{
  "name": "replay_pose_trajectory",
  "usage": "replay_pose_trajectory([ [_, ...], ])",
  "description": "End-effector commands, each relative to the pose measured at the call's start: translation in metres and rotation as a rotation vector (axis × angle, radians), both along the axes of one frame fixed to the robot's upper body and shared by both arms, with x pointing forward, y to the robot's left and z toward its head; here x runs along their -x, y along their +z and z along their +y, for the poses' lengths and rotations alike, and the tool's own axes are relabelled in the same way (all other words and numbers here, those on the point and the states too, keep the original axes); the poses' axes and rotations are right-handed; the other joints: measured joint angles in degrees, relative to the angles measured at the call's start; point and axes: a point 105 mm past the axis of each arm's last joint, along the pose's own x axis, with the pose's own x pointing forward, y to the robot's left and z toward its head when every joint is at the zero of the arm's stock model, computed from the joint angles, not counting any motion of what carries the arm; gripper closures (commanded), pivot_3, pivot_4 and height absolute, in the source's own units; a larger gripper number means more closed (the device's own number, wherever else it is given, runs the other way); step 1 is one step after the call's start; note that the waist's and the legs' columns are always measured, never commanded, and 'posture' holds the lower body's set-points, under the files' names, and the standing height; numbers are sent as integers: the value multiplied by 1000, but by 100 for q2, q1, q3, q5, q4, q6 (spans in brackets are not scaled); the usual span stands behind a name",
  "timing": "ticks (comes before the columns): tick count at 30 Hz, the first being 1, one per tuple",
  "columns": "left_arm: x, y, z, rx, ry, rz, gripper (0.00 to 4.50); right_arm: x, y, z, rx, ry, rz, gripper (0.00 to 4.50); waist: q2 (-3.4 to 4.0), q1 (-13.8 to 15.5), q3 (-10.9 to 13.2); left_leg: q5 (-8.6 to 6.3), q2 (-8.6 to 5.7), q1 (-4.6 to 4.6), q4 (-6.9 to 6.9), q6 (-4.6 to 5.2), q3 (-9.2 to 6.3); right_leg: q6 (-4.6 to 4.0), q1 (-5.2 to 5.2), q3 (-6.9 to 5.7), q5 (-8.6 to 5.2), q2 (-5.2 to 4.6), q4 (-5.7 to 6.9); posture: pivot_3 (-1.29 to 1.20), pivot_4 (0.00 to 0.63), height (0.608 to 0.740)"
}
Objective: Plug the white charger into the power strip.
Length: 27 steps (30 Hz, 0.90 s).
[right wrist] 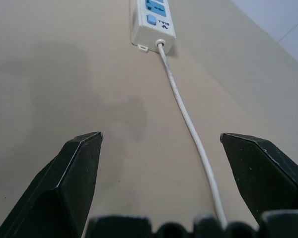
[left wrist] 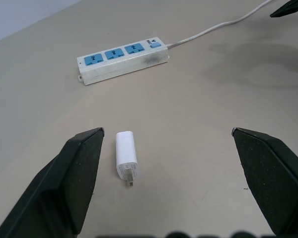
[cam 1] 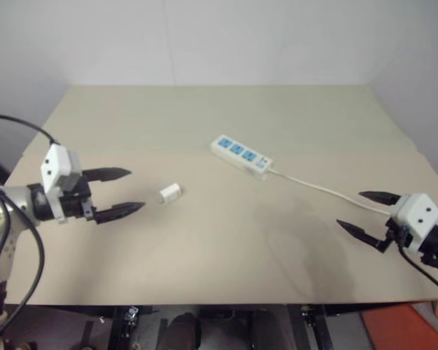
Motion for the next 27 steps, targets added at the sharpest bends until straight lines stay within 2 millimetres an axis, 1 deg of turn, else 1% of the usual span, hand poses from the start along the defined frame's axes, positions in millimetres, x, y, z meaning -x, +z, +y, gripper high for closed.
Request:
replay_pose_trajectory([
  [1,3,7,-2,-6,-14,-40,0,1,7,-1,14,-1,-32,35,0,0,0,0,0,0,0,0,0,0,0,0,0,0,0,0,150,740],
  [7,3,7,-2,-5,-13,-40,0,-2,5,-2,29,-16,-26,35,0,0,0,0,0,0,0,0,1,0,-1,1,0,0,0,0,150,740],
  [9,2,7,-2,-4,-11,-42,0,-4,6,-2,22,-23,-30,35,0,-3,0,0,0,0,0,0,1,0,-1,1,0,0,0,0,150,740],
  [12,0,7,-5,6,-13,-47,0,-13,3,4,-11,-8,-13,35,0,-24,0,0,0,3,1,0,4,0,0,4,1,0,1,0,150,740],
  [15,-2,7,-10,19,-22,-49,0,-33,-2,10,-114,-9,27,35,-1,-41,-1,0,3,5,1,0,6,-2,1,5,3,3,2,0,150,740],
  [20,-10,5,-21,14,-34,-52,0,-82,-7,20,-241,-32,87,35,0,-48,1,0,0,3,2,0,10,-3,-4,10,12,3,0,0,150,740],
  [25,-15,4,-33,25,-51,-66,0,-130,-12,33,-292,-77,121,35,1,-113,1,2,1,-1,1,-3,13,-4,-10,11,12,4,-3,0,150,740],
  [27,-16,3,-35,25,-50,-67,0,-139,-14,38,-293,-79,129,35,0,-121,1,4,2,-4,-1,-6,12,-4,-17,11,12,4,-4,0,150,740],
])
